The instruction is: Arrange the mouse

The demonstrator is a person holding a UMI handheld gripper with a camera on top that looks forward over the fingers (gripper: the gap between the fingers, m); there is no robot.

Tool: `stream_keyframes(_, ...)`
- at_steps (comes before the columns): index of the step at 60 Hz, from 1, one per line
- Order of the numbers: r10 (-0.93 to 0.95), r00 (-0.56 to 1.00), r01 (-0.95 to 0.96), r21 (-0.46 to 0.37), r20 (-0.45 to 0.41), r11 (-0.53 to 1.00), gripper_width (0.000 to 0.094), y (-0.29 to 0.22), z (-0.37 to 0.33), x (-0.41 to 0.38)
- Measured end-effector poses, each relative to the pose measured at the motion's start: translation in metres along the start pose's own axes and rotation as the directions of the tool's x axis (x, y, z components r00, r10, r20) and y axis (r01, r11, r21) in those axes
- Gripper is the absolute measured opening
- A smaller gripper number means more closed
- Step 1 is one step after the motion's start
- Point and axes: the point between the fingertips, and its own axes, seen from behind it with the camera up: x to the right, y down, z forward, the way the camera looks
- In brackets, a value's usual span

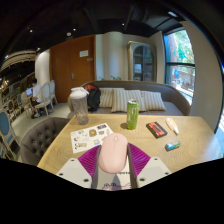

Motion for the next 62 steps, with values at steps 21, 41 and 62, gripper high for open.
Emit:
stream_keyframes(21,0.029,1.0,-0.031,-0.158,-0.012,0.987,0.046,0.127,0.021,0.031)
stream_keyframes(41,0.038,0.992,-0.068,-0.246,-0.123,0.967,0.0839,0.108,-0.019,0.025)
stream_keyframes(62,0.185,0.932,-0.252,-0.191,-0.31,0.949,0.0847,0.084,-0.185,-0.063)
